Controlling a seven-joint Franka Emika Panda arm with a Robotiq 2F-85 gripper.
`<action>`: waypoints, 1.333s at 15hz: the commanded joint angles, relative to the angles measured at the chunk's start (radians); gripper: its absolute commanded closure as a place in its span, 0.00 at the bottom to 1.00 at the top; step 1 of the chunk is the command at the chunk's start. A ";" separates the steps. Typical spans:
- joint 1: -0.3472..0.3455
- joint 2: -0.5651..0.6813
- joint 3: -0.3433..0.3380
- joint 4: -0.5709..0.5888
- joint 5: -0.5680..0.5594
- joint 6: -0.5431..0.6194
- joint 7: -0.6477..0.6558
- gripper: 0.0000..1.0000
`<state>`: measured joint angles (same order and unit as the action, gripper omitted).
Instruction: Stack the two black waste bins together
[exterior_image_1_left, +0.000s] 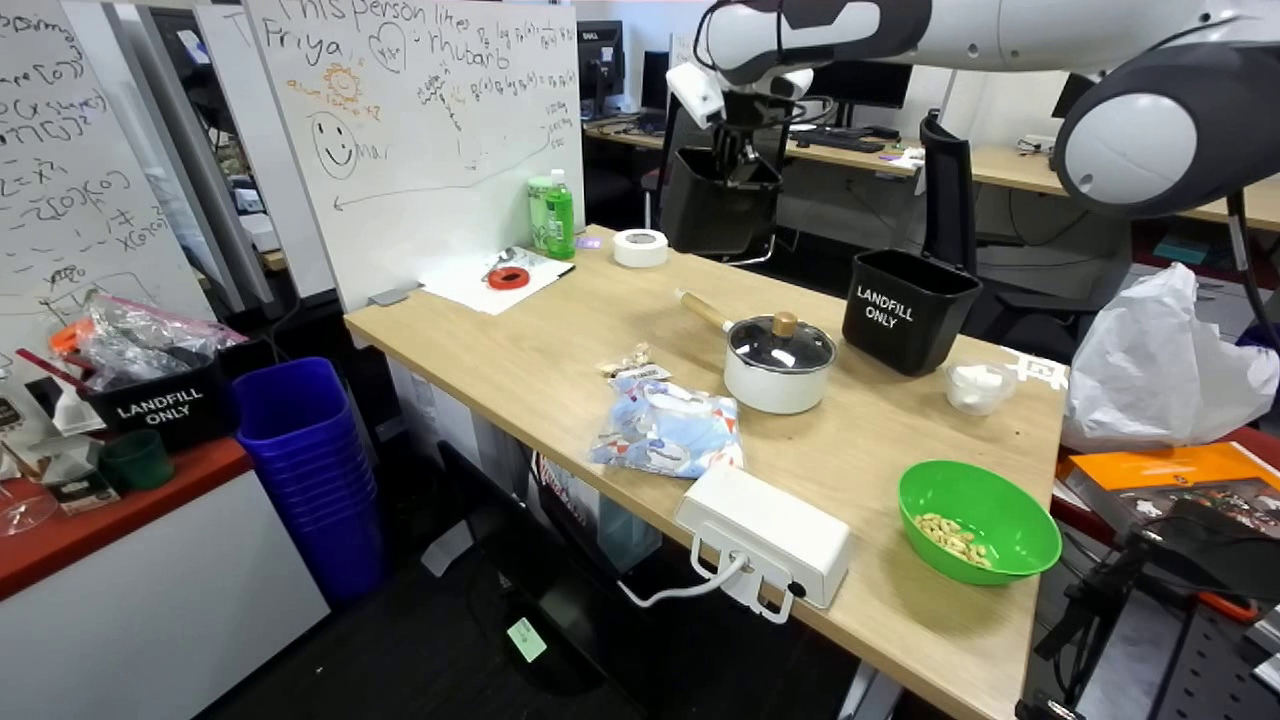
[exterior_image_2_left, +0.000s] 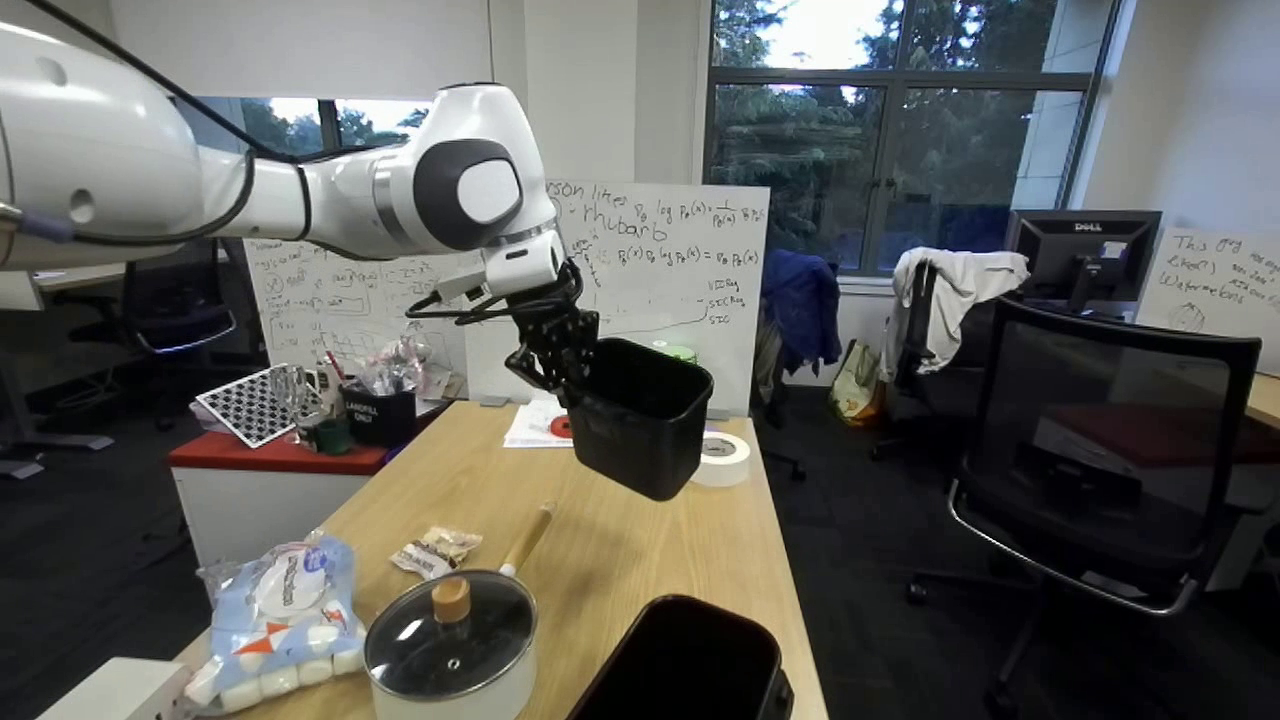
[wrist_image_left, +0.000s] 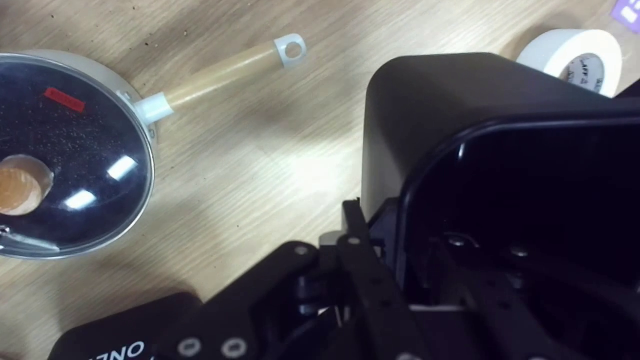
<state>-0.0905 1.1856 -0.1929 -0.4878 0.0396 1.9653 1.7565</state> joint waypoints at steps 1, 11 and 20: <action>-0.019 0.024 0.010 0.117 -0.045 -0.076 -0.046 0.94; -0.048 -0.052 -0.007 0.134 -0.065 -0.196 -0.227 0.94; -0.080 -0.071 0.006 0.134 -0.050 -0.406 -0.397 0.94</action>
<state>-0.1590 1.1304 -0.1981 -0.3537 -0.0175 1.6241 1.4160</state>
